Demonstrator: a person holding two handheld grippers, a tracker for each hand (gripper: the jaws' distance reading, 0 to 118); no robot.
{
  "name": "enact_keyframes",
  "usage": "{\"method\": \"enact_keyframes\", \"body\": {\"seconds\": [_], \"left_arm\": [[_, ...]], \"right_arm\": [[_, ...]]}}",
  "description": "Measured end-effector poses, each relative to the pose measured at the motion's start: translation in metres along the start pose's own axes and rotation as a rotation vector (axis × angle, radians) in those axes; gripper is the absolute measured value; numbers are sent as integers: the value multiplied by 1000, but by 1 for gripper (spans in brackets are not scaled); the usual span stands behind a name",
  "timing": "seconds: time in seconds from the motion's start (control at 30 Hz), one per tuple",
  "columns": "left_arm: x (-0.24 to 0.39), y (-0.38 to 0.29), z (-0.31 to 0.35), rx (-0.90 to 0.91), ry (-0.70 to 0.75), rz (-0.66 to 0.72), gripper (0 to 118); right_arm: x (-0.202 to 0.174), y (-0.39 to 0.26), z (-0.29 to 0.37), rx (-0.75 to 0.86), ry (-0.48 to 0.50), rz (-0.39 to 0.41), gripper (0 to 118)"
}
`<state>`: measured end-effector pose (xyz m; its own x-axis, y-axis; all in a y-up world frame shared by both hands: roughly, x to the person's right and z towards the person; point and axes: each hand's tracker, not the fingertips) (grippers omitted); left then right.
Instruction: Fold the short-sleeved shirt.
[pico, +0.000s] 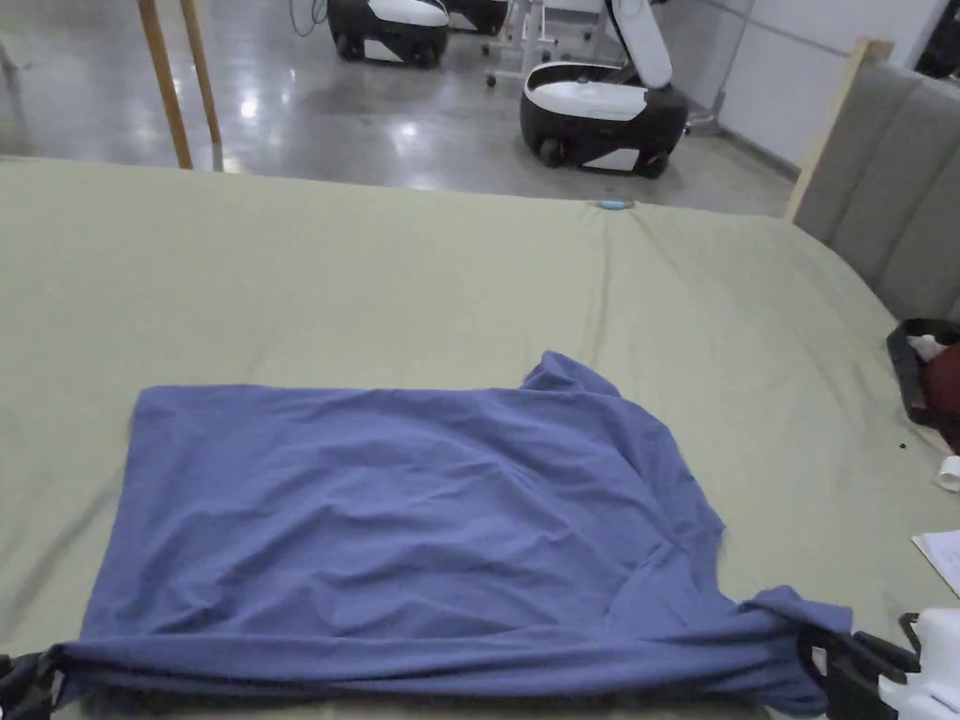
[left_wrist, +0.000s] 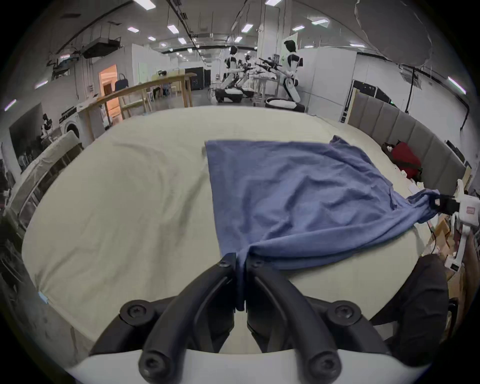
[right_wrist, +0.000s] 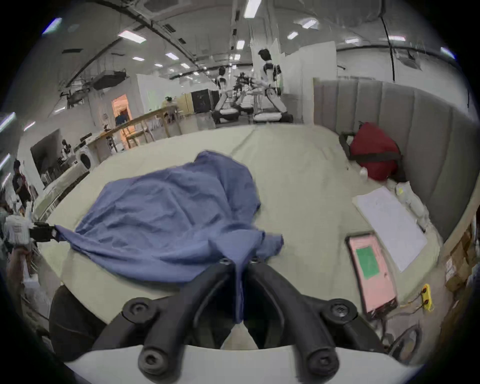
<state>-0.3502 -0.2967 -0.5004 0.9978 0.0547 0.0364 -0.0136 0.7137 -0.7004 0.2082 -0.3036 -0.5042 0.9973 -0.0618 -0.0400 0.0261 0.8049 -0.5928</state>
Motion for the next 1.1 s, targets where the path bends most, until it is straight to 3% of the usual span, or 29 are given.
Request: {"method": "enact_keyframes", "body": {"seconds": [0.17,0.33,0.4,0.5,0.57,0.6,0.63,0.67,0.7,0.9,0.97,1.0,1.03,1.07,1.1], "left_arm": [[-1,57,-12,39,19,-55,4],[-12,103,-86,-72,39,-55,4],[-17,108,-125,-156,89,-80,4],[-21,107,-156,-231,38,-26,5],[-17,106,-155,-209,64,-50,13],[-17,106,-149,-195,59,-43,35],[-16,104,-140,-148,47,-32,87],[-16,103,-128,-110,39,-25,108],[-14,101,-115,-90,43,-30,110],[14,46,-14,191,27,-32,109],[24,20,5,240,75,-7,99],[29,5,14,259,98,3,93],[26,-5,13,251,92,0,93],[29,-17,16,251,91,-3,59],[31,-26,16,245,105,-7,0]], "right_arm": [[-5,68,-24,47,15,31,4],[-16,120,-106,-29,-32,106,4],[-21,122,-148,-103,-49,130,4],[-21,110,-195,-200,-62,145,4],[-20,103,-202,-204,-63,138,9],[-17,100,-198,-194,-46,130,32],[-16,100,-192,-177,-37,124,89],[-16,100,-182,-166,-28,114,115],[-18,99,-169,-160,-17,110,117],[-61,65,-45,42,87,107,111],[-78,47,-18,98,80,87,75],[-87,37,-6,137,100,64,63],[-93,30,2,167,99,46,63],[-101,22,6,188,65,50,25],[-110,15,6,188,36,83,2]]}}
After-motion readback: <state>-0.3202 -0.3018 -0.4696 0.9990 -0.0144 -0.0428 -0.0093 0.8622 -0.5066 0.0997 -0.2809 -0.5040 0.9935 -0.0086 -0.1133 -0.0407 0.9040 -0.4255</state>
